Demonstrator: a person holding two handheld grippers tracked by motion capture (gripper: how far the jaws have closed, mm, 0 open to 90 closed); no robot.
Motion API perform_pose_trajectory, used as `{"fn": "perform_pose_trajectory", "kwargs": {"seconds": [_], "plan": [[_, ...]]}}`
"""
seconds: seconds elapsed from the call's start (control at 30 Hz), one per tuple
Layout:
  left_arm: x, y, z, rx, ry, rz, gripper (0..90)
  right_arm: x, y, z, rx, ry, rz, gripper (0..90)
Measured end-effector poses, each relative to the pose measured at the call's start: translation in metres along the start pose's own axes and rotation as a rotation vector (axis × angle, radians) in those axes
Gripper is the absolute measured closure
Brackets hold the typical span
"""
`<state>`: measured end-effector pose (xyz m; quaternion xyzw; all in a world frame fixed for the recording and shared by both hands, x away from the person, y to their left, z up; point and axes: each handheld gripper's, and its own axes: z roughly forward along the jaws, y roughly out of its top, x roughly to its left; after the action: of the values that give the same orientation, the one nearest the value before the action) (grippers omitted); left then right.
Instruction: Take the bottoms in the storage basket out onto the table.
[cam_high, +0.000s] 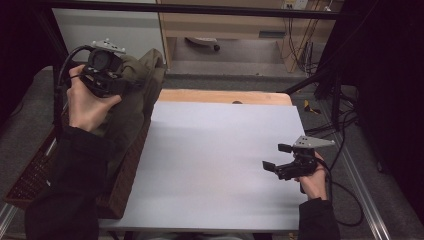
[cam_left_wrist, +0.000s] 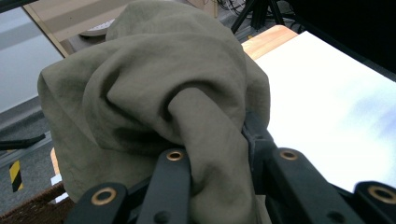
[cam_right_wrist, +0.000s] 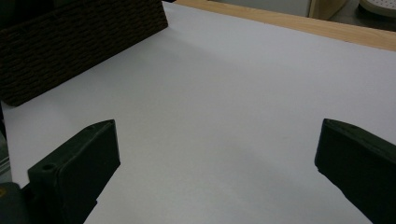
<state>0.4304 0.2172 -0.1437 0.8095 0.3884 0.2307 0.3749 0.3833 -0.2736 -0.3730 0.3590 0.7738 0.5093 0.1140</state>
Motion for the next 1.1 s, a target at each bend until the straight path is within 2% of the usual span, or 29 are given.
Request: {"fn": "perform_pose_trajectory", "kwargs": {"seconds": [0.77,1.1], "plan": [[-0.016,0.011,0.006,-0.007,-0.025,0.026,76.1,0.0,0.0,0.0,-0.001,0.001,0.004,0.6],[-0.023,0.019,0.002,-0.016,-0.025,0.043,76.1,0.0,0.0,-0.001,-0.005,0.002,0.003,0.6]]}}
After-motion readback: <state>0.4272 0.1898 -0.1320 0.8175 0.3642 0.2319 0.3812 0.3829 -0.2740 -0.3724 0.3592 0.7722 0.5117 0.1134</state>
